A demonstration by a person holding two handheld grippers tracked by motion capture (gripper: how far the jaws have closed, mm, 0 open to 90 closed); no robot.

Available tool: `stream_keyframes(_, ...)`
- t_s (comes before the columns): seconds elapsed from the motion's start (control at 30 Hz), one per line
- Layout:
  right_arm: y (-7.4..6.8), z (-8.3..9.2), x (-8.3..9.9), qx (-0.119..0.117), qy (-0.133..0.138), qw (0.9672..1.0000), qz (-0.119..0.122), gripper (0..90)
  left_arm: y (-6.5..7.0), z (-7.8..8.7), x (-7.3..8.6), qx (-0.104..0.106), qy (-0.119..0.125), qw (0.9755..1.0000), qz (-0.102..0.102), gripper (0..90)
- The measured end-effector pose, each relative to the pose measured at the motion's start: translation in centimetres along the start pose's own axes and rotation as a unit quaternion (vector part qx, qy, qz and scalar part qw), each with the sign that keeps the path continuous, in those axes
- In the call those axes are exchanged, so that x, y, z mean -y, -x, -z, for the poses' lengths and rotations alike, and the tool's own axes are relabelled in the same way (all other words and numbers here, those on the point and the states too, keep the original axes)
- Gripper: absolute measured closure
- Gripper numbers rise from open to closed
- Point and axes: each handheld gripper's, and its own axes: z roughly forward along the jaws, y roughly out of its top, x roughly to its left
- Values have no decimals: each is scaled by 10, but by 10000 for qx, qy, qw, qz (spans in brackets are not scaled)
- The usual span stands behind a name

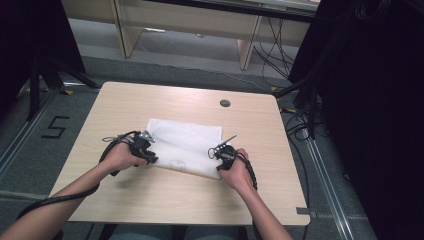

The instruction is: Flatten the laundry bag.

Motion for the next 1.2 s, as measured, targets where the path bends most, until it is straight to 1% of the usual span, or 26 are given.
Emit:
stream_keyframes(0.03, -1, 0, 1, -38, -29, 10000, 74, 900, 2, 1, 1, 16, -2, 10000, -22, 735)
stream_keyframes(0.07, -3, 2, 2, -67, -121, 9999, 8, 900, 5, 1, 4, 29, 93, 9999, 90, 735)
stream_keyframes(0.1, -3, 2, 3, -92, -116, 9999, 45, 895, 5, 3, 6, 29, 9, 10000, -75, 735)
stream_keyframes(0.13, -3, 2, 4, -96, -114, 9998, 132, 882, 7, 4, 8, 36, 34, 9999, -93, 735)
stream_keyframes(0.17, -4, 4, 5, -157, -176, 9997, 69, 858, 9, 5, 10, 46, 46, 10000, -70, 735)
stream_keyframes(0.2, -5, 5, 5, -213, -228, 9995, 66, 831, 11, 6, 13, 35, 93, 9999, -131, 736)
stream_keyframes(0.23, -4, 8, 4, -193, -191, 9995, 131, 811, 13, 6, 14, 46, 98, 9998, -195, 741)
stream_keyframes(0.27, -4, 12, 2, -208, -155, 9996, 87, 798, 14, 7, 15, 40, 143, 9998, -162, 743)
stream_keyframes(0.33, 0, 19, -4, -237, 9, 9997, 81, 776, 16, 8, 17, 51, 129, 9995, -271, 746)
stream_keyframes(0.37, 2, 22, -10, -127, 180, 9997, 136, 759, 17, 7, 18, 85, 157, 9996, -231, 747)
stream_keyframes(0.4, 3, 24, -16, -63, 255, 9996, 121, 745, 18, 8, 19, 56, 145, 9994, -294, 748)
stream_keyframes(0.43, 6, 24, -22, -71, 371, 9992, 113, 721, 20, 9, 20, 78, 159, 9994, -286, 749)
stream_keyframes(0.47, 9, 23, -27, -96, 395, 9992, 31, 692, 21, 9, 21, 61, 160, 9994, -304, 749)
stream_keyframes(0.5, 12, 20, -33, -52, 413, 9991, 57, 669, 22, 10, 21, 89, 159, 9992, -352, 750)
stream_keyframes(0.53, 15, 16, -38, -14, 474, 9987, 164, 647, 23, 10, 23, 109, 169, 9993, -329, 750)
stream_keyframes(0.57, 17, 12, -42, -72, 520, 9985, 141, 628, 23, 10, 24, 120, 174, 9992, -343, 750)
stream_keyframes(0.6, 19, 8, -45, -174, 623, 9978, 142, 607, 23, 11, 24, 138, 197, 9988, -417, 750)
stream_keyframes(0.63, 21, 3, -48, -205, 684, 9972, 238, 577, 22, 11, 25, 180, 217, 9988, -402, 749)
stream_keyframes(0.67, 22, 0, -51, -193, 641, 9973, 307, 561, 22, 11, 26, 192, 236, 9989, -368, 749)
stream_keyframes(0.7, 24, -3, -53, -138, 637, 9973, 343, 554, 21, 11, 26, 207, 250, 9987, -390, 749)
stream_keyframes(0.8, 27, -7, -58, -165, 624, 9975, 289, 536, 21, 10, 26, 227, 234, 9988, -376, 749)
stream_keyframes(0.93, 28, -8, -64, -179, 615, 9973, 362, 513, 21, 11, 25, 212, 178, 9989, -380, 748)
stream_keyframes(0.97, 30, -9, -66, -111, 620, 9973, 365, 510, 21, 11, 25, 211, 176, 9989, -380, 748)
stream_keyframes(1.07, 33, -11, -68, -56, 601, 9975, 358, 500, 22, 11, 25, 205, 179, 9989, -388, 747)
stream_keyframes(1.13, 36, -15, -69, -80, 543, 9981, 274, 491, 22, 10, 24, 186, 206, 9986, -443, 747)
stream_keyframes(1.2, 38, -19, -69, -132, 443, 9984, 317, 487, 21, 10, 24, 203, 188, 9987, -423, 745)
